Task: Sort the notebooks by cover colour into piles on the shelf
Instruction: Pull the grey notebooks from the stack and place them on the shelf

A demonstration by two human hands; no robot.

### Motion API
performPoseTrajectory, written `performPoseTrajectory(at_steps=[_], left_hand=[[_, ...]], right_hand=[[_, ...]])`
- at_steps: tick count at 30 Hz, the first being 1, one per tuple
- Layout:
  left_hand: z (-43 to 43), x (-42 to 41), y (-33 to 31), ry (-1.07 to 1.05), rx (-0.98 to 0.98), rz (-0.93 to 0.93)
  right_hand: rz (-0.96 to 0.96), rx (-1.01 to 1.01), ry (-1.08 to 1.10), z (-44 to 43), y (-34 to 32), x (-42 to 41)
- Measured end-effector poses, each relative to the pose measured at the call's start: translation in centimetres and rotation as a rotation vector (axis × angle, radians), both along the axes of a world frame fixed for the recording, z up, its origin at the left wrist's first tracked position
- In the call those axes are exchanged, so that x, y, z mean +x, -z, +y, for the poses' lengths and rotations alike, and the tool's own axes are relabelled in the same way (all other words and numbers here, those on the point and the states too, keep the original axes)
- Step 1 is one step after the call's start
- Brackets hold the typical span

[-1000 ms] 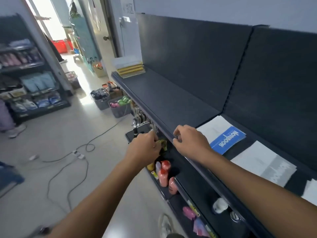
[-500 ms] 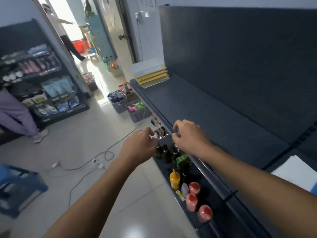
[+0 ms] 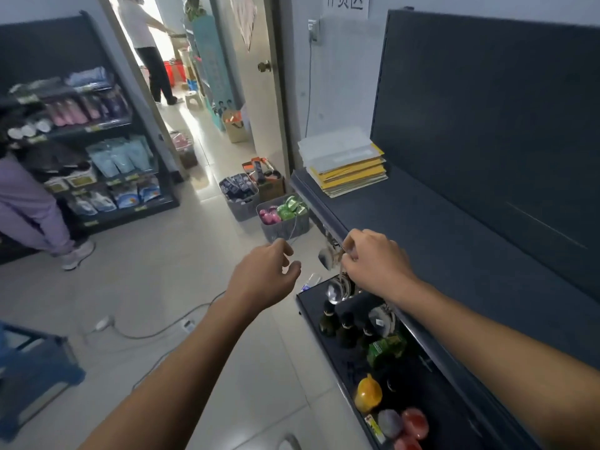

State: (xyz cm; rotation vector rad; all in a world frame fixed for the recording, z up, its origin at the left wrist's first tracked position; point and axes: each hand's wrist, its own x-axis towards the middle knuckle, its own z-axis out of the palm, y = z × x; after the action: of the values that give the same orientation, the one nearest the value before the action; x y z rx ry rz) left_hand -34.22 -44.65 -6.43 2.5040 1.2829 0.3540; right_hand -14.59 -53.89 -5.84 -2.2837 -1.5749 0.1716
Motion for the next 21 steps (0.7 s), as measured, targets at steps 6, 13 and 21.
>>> performPoseTrajectory(at_steps=[6,13,21], left_hand=[[9.2,0.3,0.0,0.107,0.062,-0.006],[16.8,3.7,-0.8,0.245,0.067,0.004],[25.5,10.6,-2.1,0.378,0.103,-0.016]], right_hand=[[0.002,0.038,0.088,7.6,-0.6,-0.2],[0.011,0.031,0.189,13.7,-0.5,1.4],[0.031,0.033,0.287,21.1,-0.2,6.2]])
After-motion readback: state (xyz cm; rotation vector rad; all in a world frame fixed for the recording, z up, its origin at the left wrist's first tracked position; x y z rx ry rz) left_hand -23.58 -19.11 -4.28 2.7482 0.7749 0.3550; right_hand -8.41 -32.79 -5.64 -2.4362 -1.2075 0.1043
